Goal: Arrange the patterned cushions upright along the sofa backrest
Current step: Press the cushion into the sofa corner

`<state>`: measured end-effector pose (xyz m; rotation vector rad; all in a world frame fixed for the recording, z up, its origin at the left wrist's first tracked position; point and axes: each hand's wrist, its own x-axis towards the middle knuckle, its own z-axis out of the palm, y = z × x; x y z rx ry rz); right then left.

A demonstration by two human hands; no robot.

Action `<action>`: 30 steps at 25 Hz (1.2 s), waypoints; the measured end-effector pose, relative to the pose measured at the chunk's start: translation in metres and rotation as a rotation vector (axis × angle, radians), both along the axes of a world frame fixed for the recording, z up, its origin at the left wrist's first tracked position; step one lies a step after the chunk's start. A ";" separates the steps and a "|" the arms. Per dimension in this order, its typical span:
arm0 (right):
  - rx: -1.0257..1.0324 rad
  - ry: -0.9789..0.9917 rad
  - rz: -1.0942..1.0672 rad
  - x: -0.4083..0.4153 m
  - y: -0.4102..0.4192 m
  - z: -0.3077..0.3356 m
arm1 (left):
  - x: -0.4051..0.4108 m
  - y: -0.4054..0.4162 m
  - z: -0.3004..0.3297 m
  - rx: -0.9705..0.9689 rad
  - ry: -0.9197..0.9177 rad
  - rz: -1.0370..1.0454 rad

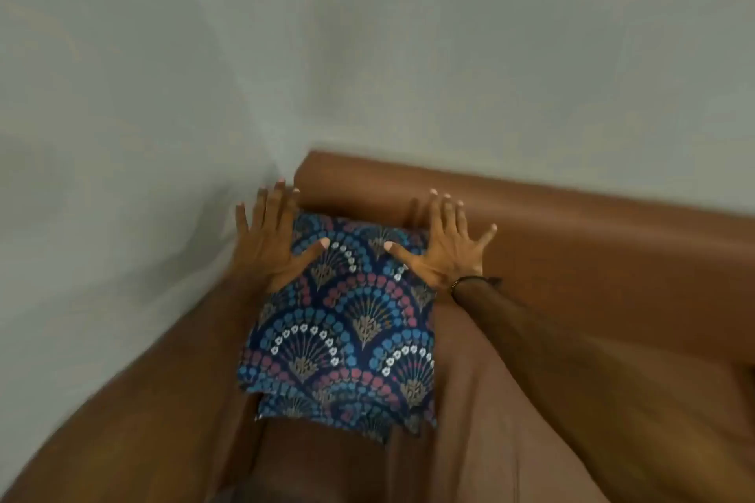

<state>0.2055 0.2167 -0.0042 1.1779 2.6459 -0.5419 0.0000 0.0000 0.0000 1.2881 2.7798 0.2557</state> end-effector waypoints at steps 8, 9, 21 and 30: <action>-0.970 0.363 -0.853 0.017 -0.029 -0.132 | 0.013 -0.009 -0.088 0.348 -0.859 0.605; -0.985 0.440 -0.841 0.024 -0.024 -0.127 | 0.018 -0.006 -0.082 0.394 -0.866 0.620; -0.824 0.777 -0.941 0.307 0.156 -0.056 | 0.271 0.193 -0.042 0.454 -1.090 0.272; -0.751 0.840 -1.046 0.585 0.318 -0.140 | 0.541 0.374 -0.168 0.449 -1.204 0.086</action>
